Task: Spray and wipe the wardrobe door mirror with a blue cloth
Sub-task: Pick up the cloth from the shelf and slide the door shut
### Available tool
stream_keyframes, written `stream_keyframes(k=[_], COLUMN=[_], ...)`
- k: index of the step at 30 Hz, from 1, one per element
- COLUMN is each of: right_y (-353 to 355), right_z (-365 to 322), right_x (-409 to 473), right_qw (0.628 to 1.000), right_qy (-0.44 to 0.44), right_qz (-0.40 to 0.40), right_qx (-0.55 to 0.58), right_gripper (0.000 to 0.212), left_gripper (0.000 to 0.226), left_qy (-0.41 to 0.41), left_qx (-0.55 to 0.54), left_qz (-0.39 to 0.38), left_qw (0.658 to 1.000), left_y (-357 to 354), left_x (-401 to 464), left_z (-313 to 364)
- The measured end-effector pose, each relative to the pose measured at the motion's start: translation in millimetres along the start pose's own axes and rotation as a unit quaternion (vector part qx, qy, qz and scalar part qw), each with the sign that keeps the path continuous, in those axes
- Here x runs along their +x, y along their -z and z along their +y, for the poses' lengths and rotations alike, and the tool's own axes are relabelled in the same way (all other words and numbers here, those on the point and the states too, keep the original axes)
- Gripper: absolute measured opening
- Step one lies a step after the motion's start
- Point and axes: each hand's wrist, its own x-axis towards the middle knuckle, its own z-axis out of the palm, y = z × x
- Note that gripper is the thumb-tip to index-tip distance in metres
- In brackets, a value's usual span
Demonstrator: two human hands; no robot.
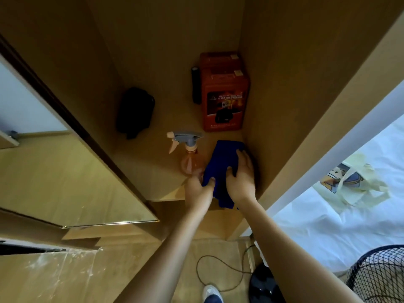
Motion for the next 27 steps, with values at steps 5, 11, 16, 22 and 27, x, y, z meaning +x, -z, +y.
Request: stream_keyframes(k=[5,11,16,22,27], right_y=[-5.7,-24.9,-42.3,-49.7,-41.8], right_z=[-37.6,-97.6,-156.7,-208.6,-241.7], right_x=[-29.0,-75.7,-121.6,-159.4,-165.0], right_qw=[0.997,0.979,0.963,0.951,0.942], right_qy=[0.053,0.112,0.149,0.179,0.19], right_qz=[-0.002,-0.044,-0.069,-0.06,-0.041], right_qx=[0.057,0.164,0.214,0.243,0.273], right_gripper=[0.055,0.052,0.044,0.041,0.039], left_gripper=[0.024,0.024,0.026,0.028,0.028], left_qy=[-0.043,-0.069,-0.094,-0.137,-0.168], left_qx=[0.008,-0.037,-0.073,-0.045,-0.032], left_qz=[0.037,0.093,0.151,0.194,0.212], left_qw=[0.998,0.993,0.981,0.97,0.962], left_y=[46.9,127.1,217.4,328.2,393.2], left_x=[-36.1,-87.8,-113.3,-127.9,-127.6], left_z=[1.2,-4.4,-14.2,-9.6,3.9])
